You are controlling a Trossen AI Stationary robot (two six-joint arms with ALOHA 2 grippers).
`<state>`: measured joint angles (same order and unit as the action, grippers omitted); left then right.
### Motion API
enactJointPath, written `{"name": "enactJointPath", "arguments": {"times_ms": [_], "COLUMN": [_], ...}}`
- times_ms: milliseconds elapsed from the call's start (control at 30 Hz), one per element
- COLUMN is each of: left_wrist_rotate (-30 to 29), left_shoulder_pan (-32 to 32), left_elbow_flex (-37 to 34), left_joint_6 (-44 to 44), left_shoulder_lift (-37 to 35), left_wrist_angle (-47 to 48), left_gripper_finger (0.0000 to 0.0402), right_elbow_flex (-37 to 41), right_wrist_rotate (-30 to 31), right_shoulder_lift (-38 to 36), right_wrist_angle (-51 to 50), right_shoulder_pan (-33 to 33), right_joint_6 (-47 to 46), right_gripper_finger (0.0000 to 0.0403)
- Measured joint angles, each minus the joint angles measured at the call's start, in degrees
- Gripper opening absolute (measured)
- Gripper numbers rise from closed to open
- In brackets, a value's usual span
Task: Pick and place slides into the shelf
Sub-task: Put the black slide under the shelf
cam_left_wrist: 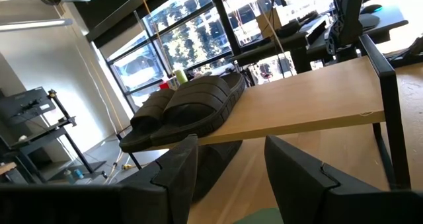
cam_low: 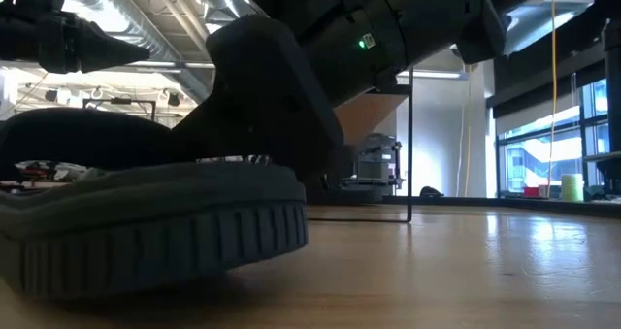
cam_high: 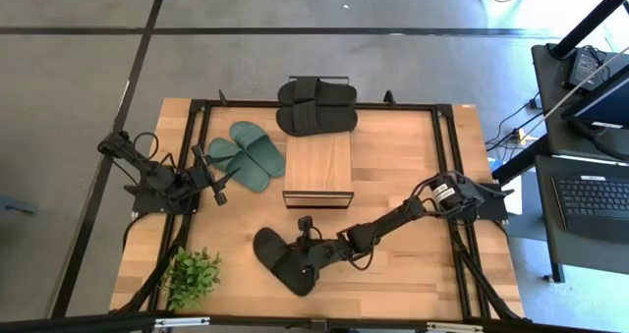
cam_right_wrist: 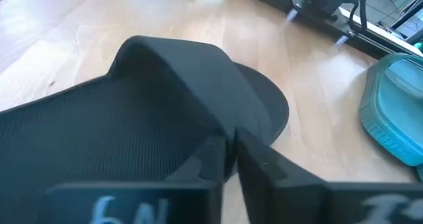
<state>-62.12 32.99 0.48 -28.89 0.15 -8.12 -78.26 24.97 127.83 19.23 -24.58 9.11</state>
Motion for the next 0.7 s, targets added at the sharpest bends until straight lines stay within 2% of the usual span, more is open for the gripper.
{"name": "enactJointPath", "arguments": {"times_ms": [167,300,600,700], "left_wrist_rotate": [0.0,0.0,0.0,0.0], "left_shoulder_pan": [0.0,0.0,0.0,0.0], "left_elbow_flex": [0.0,0.0,0.0,0.0], "left_joint_6": [0.0,0.0,0.0,0.0], "left_shoulder_lift": [0.0,0.0,0.0,0.0], "left_wrist_angle": [0.0,0.0,0.0,0.0], "left_gripper_finger": [0.0168,0.0168,0.0168,0.0168], "right_elbow_flex": [0.0,0.2,0.1,0.0], "right_wrist_rotate": [0.7,0.6,1.4,6.9], "right_shoulder_lift": [-0.2,-3.2,-19.1,-25.4], "right_wrist_angle": [-0.1,-1.2,-10.9,-16.4], "right_shoulder_pan": [-0.3,-1.3,-4.8,-6.4], "right_joint_6": [-1.3,-1.0,0.4,0.0], "right_gripper_finger": [0.0014,0.001,0.001,0.001]}}
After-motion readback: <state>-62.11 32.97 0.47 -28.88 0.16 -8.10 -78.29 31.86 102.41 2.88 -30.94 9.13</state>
